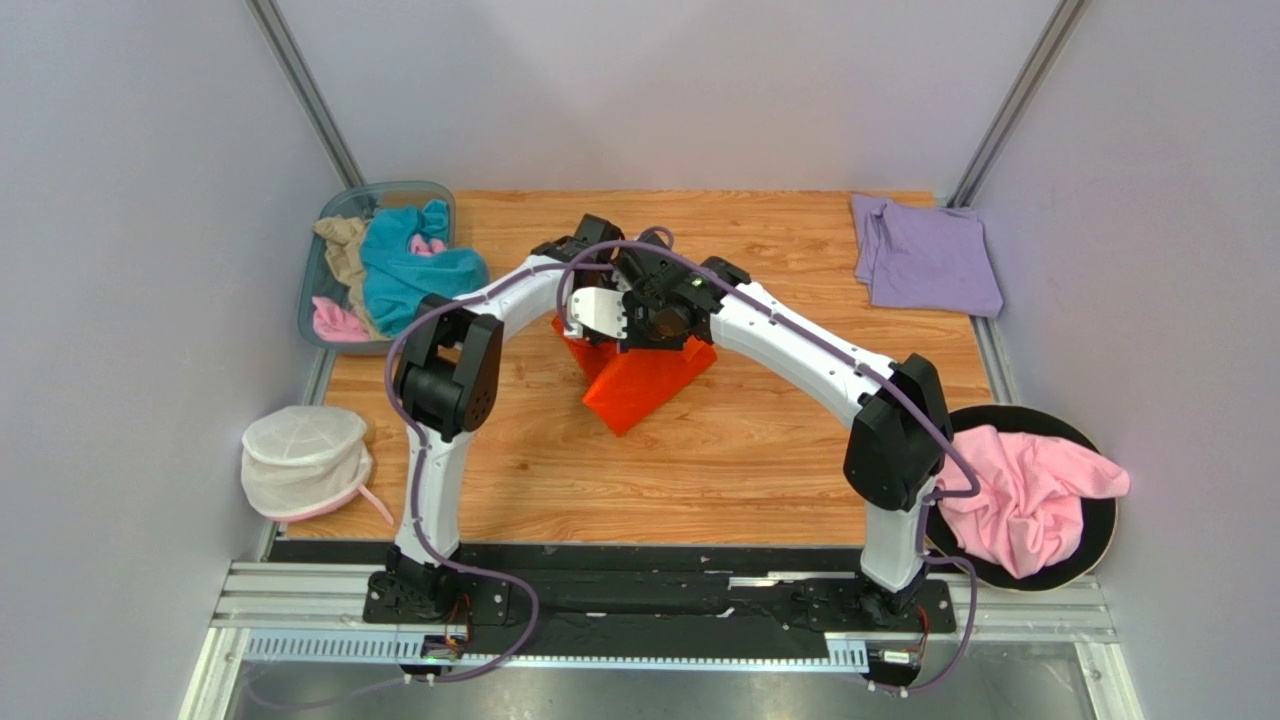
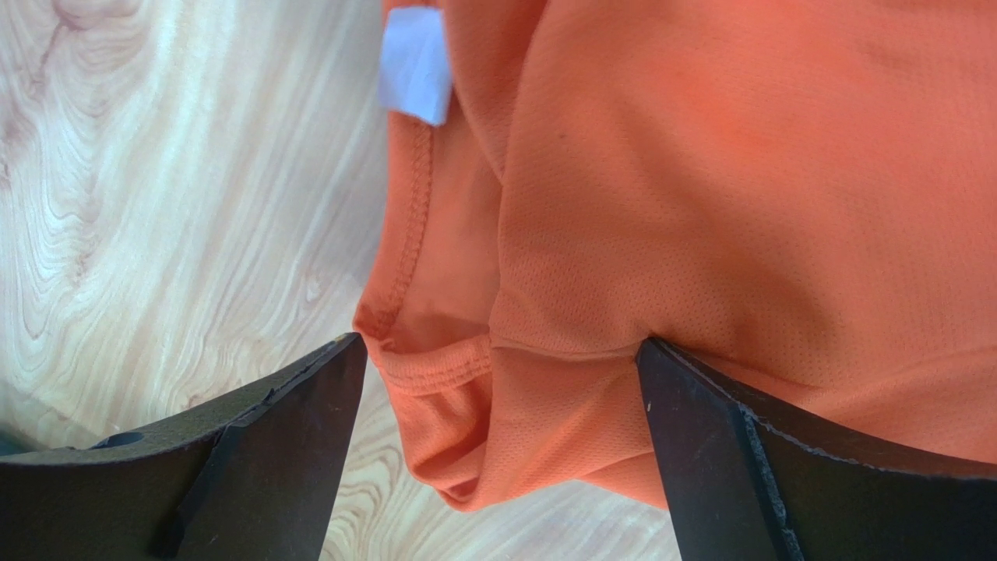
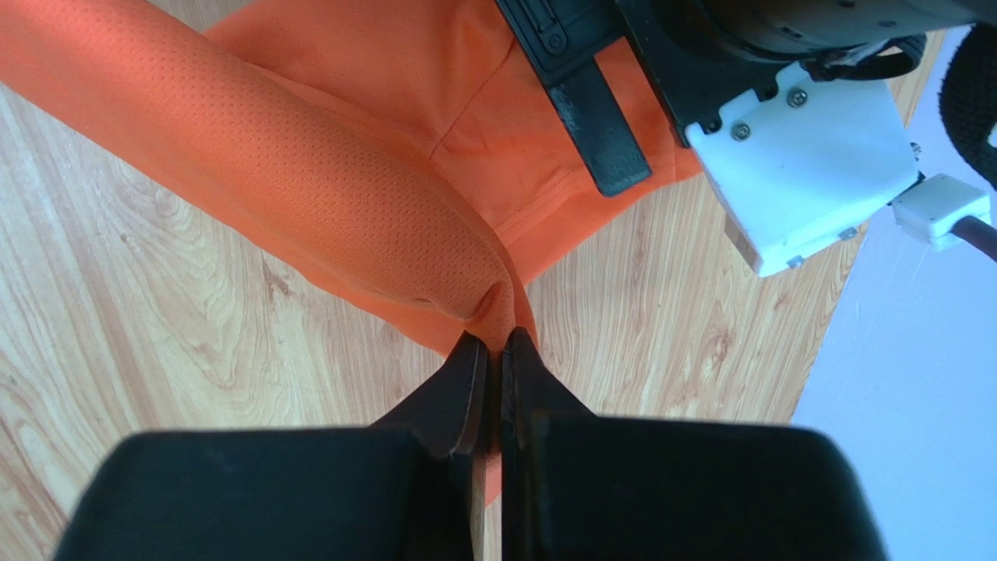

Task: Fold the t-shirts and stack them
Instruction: Fold the tshirt

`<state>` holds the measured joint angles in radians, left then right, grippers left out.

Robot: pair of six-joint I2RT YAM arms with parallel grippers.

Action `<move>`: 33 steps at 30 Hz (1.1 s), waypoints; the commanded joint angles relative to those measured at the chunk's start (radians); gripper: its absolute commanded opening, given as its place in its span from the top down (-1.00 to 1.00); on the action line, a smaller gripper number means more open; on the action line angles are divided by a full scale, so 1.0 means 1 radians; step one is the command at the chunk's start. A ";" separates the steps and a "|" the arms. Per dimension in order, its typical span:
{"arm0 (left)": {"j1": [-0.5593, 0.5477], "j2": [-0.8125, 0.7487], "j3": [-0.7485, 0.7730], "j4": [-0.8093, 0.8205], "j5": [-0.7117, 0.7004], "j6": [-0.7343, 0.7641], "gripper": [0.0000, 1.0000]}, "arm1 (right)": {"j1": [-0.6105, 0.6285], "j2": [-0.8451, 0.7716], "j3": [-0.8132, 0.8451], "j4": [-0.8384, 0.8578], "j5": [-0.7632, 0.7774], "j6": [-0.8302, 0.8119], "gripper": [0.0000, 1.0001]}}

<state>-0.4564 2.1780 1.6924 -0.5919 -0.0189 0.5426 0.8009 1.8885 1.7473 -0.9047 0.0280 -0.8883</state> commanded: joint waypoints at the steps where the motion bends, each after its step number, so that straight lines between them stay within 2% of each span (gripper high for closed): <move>1: -0.056 -0.014 -0.079 -0.086 -0.012 0.030 -0.93 | 0.004 -0.057 -0.002 0.043 0.033 -0.004 1.00; 16: -0.142 -0.053 -0.126 -0.108 0.013 -0.033 -0.93 | 0.004 -0.094 -0.034 0.076 0.081 -0.034 1.00; 27: -0.156 -0.237 -0.166 -0.077 0.114 -0.093 -0.93 | 0.003 -0.186 -0.161 0.121 0.102 -0.040 1.00; 33: -0.153 -0.343 -0.158 -0.057 0.068 -0.086 -0.93 | 0.001 -0.239 -0.193 0.127 0.107 -0.035 1.00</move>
<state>-0.5797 1.9682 1.5173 -0.6704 0.0536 0.4728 0.8162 1.7107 1.5604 -0.8913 0.0792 -0.9665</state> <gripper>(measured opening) 0.964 0.025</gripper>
